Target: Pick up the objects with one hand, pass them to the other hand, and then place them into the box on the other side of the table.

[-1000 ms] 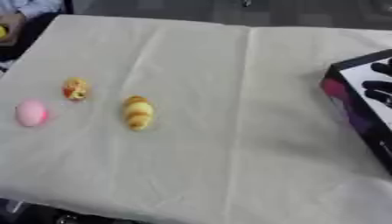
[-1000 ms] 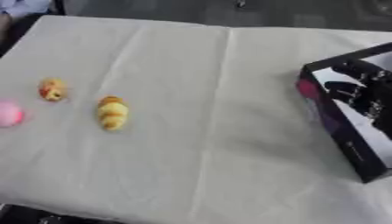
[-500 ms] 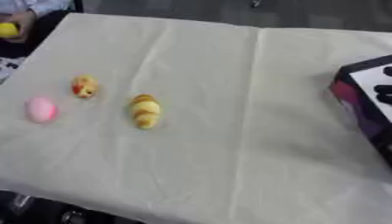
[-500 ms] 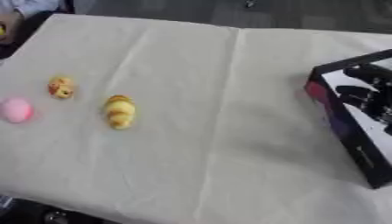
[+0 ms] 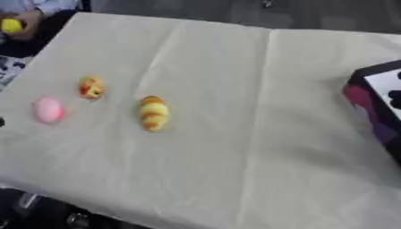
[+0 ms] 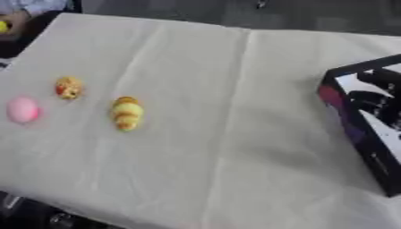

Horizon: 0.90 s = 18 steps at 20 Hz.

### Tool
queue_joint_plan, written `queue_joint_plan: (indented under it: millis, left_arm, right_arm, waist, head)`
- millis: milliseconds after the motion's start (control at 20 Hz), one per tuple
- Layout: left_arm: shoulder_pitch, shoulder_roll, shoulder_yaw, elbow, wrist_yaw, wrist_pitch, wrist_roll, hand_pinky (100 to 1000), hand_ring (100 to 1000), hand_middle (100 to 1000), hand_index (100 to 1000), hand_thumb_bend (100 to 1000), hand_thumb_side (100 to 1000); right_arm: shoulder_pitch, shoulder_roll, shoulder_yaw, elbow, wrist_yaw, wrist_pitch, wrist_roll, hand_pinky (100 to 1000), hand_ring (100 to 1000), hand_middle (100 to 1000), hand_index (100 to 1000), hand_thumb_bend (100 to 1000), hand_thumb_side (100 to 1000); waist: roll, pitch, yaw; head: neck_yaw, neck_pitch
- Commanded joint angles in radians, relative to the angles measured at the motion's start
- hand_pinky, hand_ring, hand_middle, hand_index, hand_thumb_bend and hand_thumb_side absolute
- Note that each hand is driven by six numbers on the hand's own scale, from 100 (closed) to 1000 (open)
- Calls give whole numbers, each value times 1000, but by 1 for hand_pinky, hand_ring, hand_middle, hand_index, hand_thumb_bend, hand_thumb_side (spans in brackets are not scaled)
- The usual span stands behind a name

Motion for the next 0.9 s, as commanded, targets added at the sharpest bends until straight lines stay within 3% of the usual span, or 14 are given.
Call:
queue_joint_plan:
  millis: [50,900]
  left_arm:
    - [-25,27,1,-5,-4,-2,-7,899,871,793,834,786,217]
    - [-117,-48,-32,20,-64,-5,-28,886,863,780,819,778,198]
  right_arm:
    - [-4,-27,-2,-15,5,-5,6,1000,949,1000,1000,100,544]
    - [-6,-24,2,-13,12,-11,14,1000,950,1000,1000,100,543]
  waist:
    - [8,-5,0]
    - [5,-3,-4]
  head:
    - [13,-1]
    - [2,-1]
